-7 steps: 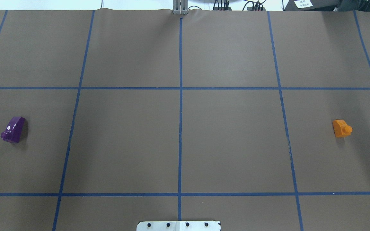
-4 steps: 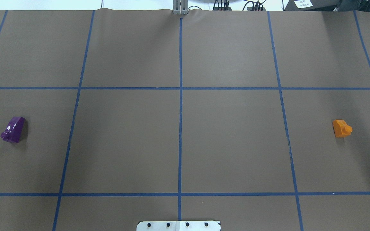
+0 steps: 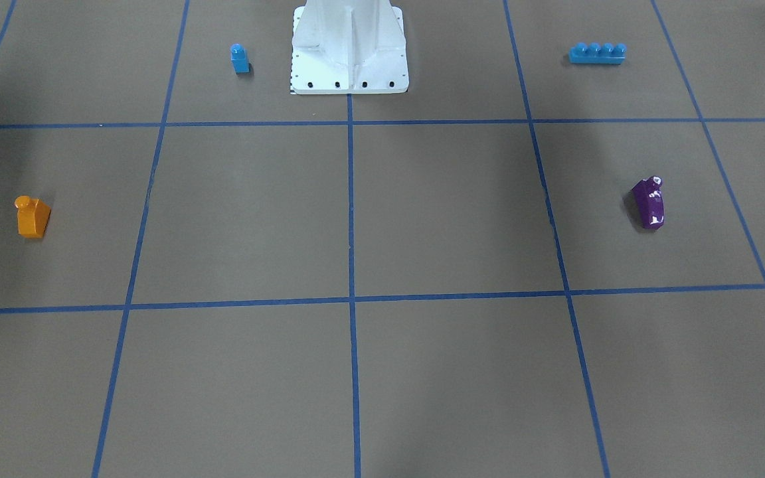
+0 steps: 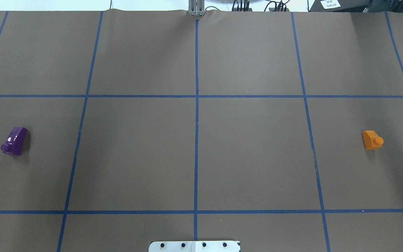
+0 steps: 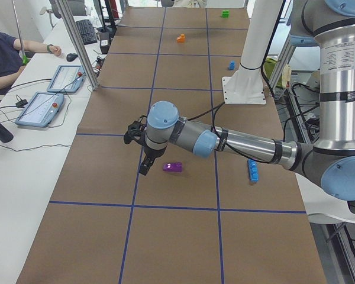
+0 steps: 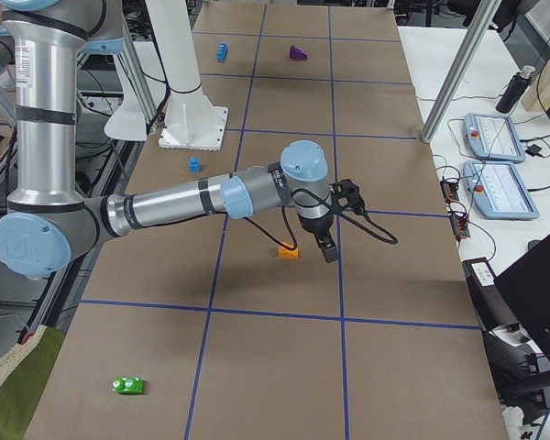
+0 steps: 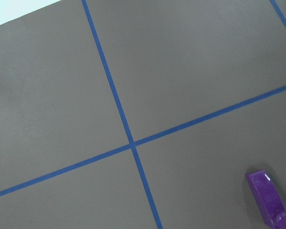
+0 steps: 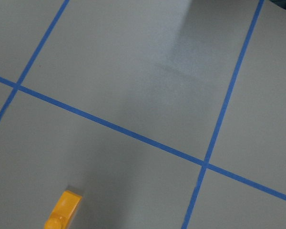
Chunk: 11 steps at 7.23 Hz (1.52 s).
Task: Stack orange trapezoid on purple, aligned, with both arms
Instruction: 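Move the left gripper toward the purple block while the right gripper hovers, then lower the left gripper onto the purple block and close on it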
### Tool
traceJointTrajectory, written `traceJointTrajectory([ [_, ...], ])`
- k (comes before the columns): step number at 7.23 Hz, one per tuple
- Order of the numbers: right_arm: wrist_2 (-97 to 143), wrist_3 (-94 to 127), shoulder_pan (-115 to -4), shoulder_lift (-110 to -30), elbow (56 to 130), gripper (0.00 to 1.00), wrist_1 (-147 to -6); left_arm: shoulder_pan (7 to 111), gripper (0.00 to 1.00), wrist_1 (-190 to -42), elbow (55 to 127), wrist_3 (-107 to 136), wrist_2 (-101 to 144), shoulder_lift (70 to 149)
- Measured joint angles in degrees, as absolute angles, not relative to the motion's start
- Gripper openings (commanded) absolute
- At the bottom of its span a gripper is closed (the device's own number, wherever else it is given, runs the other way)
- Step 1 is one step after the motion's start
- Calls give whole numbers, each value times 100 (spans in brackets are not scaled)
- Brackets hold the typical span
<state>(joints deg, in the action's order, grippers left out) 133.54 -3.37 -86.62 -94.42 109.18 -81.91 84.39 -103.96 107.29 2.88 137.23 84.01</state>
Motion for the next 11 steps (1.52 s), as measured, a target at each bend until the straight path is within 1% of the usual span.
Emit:
traceJointTrajectory([
  [2,13551,-127,-8542,-9468,10903,100,-8009,7574,100,-11062,10707,1792,13443,8239],
  [4,13593,-75,-8497,-9500,10899,100,-7981,6561,100,-11960,10684,3268,12623,8037],
  [6,13596,-71,-8491,-9529,10895,100,-7973,5721,100,-12264,10622,3968,11849,7982],
  [9,13597,-70,-8490,-9536,10891,100,-7972,5181,99,-12718,10191,4373,11512,8019],
  [11,13597,-70,-8490,-9536,10884,100,-7972,5069,91,-13110,9876,4427,11498,8038],
])
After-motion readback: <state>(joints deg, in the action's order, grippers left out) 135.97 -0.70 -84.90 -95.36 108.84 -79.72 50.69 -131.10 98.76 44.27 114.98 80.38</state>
